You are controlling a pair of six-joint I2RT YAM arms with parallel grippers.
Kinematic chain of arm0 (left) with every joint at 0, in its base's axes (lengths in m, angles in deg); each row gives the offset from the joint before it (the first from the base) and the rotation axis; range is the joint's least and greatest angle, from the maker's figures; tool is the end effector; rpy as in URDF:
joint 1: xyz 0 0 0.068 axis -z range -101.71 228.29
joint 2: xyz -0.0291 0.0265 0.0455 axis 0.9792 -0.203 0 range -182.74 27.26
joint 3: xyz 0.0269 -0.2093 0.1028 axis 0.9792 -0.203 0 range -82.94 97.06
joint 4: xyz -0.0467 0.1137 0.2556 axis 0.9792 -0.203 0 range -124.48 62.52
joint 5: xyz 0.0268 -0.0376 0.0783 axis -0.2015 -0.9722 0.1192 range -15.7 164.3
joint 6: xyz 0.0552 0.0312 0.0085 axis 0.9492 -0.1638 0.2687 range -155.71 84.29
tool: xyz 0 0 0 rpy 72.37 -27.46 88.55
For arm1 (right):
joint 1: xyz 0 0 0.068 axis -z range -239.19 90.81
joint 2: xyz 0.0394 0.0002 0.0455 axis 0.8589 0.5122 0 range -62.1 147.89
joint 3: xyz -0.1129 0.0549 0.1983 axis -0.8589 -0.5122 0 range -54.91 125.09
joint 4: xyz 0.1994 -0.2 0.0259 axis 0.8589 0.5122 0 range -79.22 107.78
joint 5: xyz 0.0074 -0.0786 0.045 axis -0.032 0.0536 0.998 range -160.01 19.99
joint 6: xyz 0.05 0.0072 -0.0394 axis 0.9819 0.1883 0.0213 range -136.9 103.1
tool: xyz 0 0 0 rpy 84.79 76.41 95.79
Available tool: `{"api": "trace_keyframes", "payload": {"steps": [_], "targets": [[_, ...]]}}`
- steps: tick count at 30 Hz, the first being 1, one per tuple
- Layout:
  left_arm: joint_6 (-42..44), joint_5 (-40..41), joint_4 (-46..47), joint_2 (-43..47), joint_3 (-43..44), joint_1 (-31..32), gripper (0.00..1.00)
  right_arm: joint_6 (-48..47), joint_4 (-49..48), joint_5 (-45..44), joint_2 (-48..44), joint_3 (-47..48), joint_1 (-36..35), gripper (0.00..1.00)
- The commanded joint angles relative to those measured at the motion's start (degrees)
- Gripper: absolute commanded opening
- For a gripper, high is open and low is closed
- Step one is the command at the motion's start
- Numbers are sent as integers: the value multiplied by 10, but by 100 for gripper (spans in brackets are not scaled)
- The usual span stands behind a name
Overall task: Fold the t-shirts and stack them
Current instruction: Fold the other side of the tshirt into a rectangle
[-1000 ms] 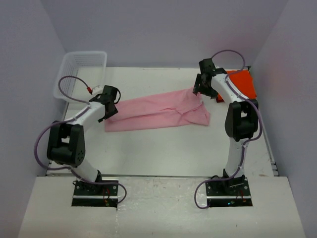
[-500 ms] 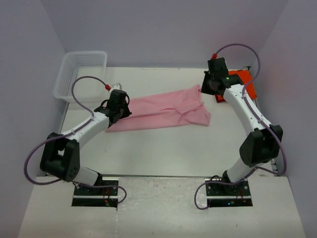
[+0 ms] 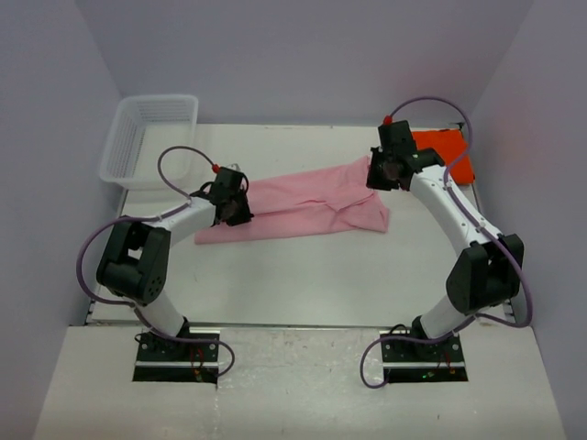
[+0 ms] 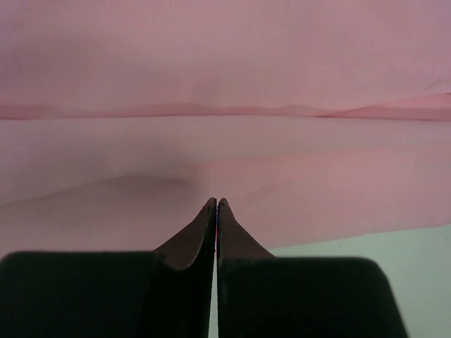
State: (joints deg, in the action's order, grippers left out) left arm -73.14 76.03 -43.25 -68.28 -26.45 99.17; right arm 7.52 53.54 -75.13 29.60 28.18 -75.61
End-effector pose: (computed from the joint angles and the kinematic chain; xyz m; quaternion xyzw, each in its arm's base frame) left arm 0.3362 -0.1267 0.1133 -0.1416 0.9426 -0.1346 0.2708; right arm 0.3639 0.1027 0.2604 0.0805 0.9395 0.0757 0.3243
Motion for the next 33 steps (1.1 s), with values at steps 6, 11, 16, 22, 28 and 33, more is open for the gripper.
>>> {"api": "trace_keyframes", "payload": {"steps": [6, 11, 16, 22, 28, 33], "targets": [[14, 2, -6, -44, 42, -37, 0, 7, -7, 48, 65, 49, -68, 0], [25, 10, -9, -46, 49, -54, 0, 9, 14, 53, 123, 78, -69, 0], [35, 7, -14, -51, 51, -69, 0, 12, 36, 33, 170, 90, -70, 0], [36, -2, -1, -46, 35, -69, 0, 14, 43, 24, 190, 78, -70, 0], [39, -12, 7, -38, 27, -69, 0, 12, 27, 28, 192, 70, -69, 39], [42, -14, 2, -24, 27, -69, 0, 14, 35, 41, 217, 90, -69, 45]]}}
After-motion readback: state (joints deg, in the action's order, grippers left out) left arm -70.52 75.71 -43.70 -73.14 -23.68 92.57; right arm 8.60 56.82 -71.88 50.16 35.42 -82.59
